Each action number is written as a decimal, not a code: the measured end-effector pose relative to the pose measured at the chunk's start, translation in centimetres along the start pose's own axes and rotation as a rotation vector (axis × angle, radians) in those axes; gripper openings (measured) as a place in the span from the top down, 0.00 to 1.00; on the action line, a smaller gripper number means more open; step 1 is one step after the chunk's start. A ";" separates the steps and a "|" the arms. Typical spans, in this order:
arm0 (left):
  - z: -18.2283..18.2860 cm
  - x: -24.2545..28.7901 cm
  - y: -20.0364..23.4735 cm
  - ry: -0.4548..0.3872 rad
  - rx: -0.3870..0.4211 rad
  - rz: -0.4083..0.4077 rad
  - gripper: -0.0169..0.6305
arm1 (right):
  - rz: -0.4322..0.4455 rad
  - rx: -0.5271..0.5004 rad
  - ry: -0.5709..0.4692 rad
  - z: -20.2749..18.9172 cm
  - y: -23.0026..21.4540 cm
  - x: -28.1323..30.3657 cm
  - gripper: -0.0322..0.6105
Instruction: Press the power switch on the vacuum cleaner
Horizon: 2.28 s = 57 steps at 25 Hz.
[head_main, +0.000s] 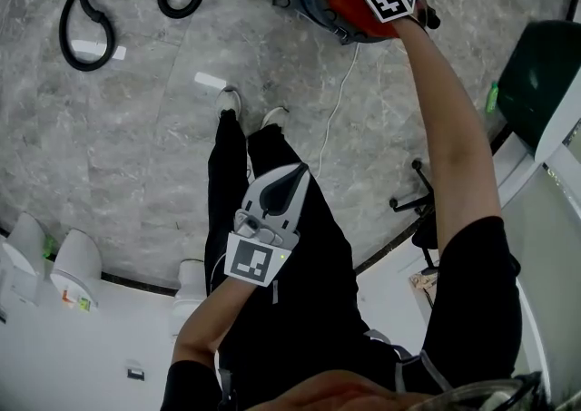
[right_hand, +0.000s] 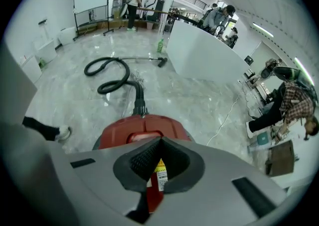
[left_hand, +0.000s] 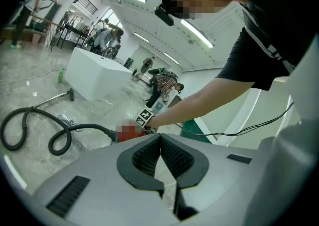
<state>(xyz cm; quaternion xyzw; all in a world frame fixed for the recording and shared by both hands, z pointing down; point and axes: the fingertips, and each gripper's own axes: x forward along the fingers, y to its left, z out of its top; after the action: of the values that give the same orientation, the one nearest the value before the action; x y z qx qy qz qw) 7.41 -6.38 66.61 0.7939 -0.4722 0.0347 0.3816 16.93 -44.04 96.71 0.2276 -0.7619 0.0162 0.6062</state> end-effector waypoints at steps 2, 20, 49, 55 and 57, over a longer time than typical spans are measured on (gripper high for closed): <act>-0.2 0.2 0.2 -0.001 -0.024 0.003 0.95 | -0.026 -0.016 0.015 0.0 0.0 0.3 0.92; -0.7 -1.6 0.0 -0.001 0.056 -0.049 0.95 | -0.076 0.315 -0.079 0.7 -1.4 -2.0 0.92; 16.6 -9.4 -9.1 -0.166 0.245 -0.192 0.95 | -0.092 0.634 -0.552 5.3 16.8 -47.3 0.92; 21.7 -11.6 -12.8 -0.193 0.305 -0.237 0.95 | -0.139 0.719 -0.666 7.9 18.7 -58.5 0.92; 22.4 -12.2 -14.0 -0.195 0.315 -0.268 0.95 | -0.183 0.724 -0.722 9.1 19.1 -61.8 0.92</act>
<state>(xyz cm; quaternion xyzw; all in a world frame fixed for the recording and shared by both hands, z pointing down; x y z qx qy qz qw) 4.71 -8.14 37.67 0.8988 -0.3860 -0.0198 0.2069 11.57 -9.45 41.54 0.4795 -0.8450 0.1462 0.1863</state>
